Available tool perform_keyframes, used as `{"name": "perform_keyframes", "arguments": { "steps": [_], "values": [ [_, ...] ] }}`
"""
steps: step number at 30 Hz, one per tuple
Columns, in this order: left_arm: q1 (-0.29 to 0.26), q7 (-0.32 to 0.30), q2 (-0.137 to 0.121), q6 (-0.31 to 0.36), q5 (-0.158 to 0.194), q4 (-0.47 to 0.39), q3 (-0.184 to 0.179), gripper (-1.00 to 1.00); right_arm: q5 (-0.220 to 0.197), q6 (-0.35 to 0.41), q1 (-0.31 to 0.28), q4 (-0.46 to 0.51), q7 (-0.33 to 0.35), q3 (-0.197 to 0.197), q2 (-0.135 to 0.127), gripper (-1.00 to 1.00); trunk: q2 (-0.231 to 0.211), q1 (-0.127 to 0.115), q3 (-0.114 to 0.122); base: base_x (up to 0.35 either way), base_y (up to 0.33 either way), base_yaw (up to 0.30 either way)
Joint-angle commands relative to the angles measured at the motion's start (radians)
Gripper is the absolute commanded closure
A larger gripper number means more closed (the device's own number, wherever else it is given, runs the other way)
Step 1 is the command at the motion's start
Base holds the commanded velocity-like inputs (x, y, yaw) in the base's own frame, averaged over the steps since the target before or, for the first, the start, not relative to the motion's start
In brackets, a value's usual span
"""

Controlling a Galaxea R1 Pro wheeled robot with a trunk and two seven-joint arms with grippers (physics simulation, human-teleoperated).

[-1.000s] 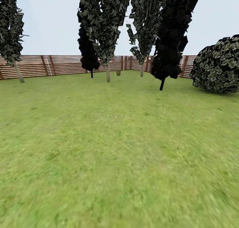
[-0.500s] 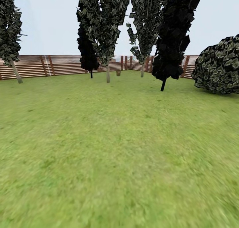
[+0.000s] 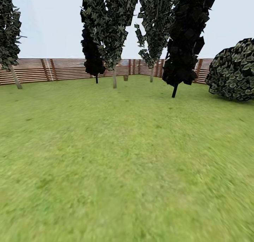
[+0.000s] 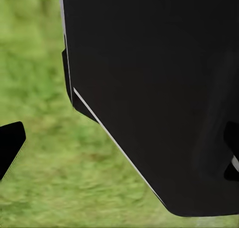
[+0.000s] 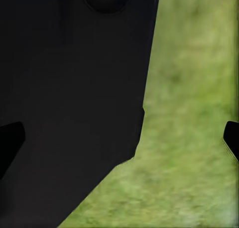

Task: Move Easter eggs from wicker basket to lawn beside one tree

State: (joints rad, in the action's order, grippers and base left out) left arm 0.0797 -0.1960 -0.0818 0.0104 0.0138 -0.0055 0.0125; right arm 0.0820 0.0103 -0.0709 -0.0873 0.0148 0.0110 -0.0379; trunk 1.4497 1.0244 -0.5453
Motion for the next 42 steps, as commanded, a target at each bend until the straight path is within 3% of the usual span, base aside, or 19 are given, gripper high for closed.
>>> {"name": "perform_keyframes", "arguments": {
  "steps": [1,28,35,42],
  "values": [
    [0.000,-0.004,-0.001,0.002,0.002,-0.001,0.001,-1.00,0.008,-0.001,-0.001,-0.001,0.002,0.000,0.000,-1.00,0.000,0.001,-0.001,0.337,0.000,0.000],
    [0.000,-0.003,0.002,0.003,-0.001,0.000,-0.002,-1.00,0.009,-0.004,-0.001,0.004,-0.002,0.000,-0.004,-1.00,0.000,0.001,-0.001,0.337,0.000,0.000],
    [0.000,-0.001,0.006,0.004,0.019,-0.020,-0.001,-1.00,0.008,-0.004,-0.001,0.007,-0.001,-0.003,-0.007,-1.00,0.000,0.001,-0.001,0.337,0.000,0.000],
    [0.006,-0.004,-0.010,-0.001,0.023,-0.030,-0.008,-1.00,0.010,-0.011,-0.007,0.016,0.005,-0.011,-0.008,-1.00,0.000,0.001,-0.001,0.288,0.000,0.000]
  ]
}}
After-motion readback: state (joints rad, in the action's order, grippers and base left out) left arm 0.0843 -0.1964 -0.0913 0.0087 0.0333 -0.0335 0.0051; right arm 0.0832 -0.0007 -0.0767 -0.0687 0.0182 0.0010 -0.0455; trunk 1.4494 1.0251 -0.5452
